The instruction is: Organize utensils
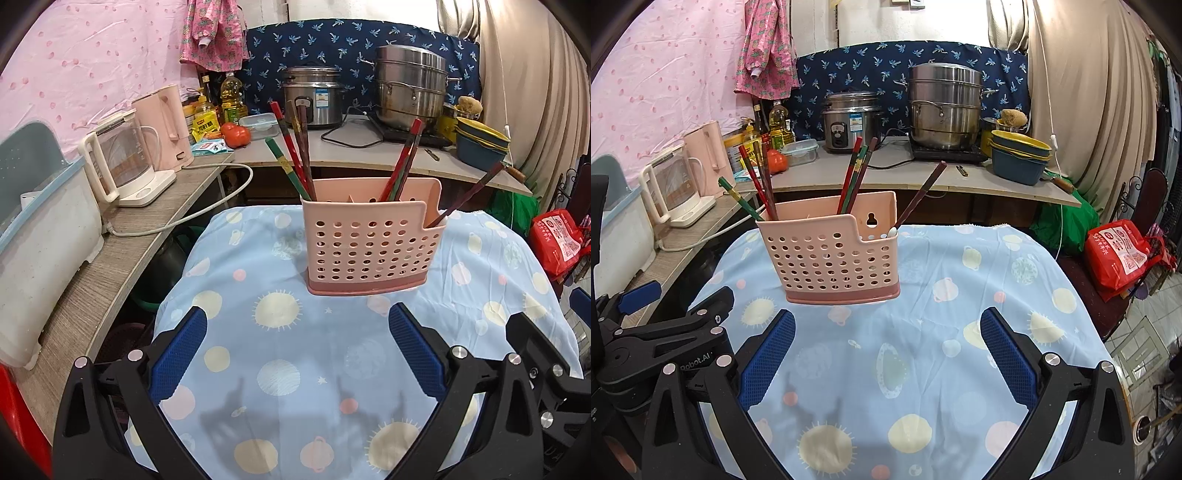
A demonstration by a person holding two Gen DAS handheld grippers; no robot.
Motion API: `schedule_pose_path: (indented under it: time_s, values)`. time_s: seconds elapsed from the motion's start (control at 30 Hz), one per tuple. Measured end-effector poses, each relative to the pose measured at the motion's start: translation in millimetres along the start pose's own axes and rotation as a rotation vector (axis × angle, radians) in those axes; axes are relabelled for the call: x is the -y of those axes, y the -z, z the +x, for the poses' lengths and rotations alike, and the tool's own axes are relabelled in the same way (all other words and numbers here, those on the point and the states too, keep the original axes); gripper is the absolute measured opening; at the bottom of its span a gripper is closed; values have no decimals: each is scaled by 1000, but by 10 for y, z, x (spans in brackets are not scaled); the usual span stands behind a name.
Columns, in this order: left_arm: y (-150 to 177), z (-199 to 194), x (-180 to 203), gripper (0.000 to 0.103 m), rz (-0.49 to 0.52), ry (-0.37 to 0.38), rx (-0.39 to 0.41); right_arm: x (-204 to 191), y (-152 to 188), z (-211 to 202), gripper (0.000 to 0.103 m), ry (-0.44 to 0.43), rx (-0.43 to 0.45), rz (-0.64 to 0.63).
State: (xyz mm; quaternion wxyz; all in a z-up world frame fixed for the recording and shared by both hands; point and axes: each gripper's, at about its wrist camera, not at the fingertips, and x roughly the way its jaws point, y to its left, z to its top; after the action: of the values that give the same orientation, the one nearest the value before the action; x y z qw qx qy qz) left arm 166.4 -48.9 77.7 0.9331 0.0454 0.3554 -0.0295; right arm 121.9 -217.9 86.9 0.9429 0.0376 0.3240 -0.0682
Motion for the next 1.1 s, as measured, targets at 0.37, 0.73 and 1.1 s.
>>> schedule_pose_path:
  time_s: [0.37,0.73,1.1]
  values:
    - [5,7,0,94,1,-6,-6,14,9,2,97,0,-2,0]
    - [6,8,5,94,1,-7,-7,0,3,1,97,0,-1,-1]
    - [8,8,10,94,2,-9,-7,0,1,1,97,1,-1,-1]
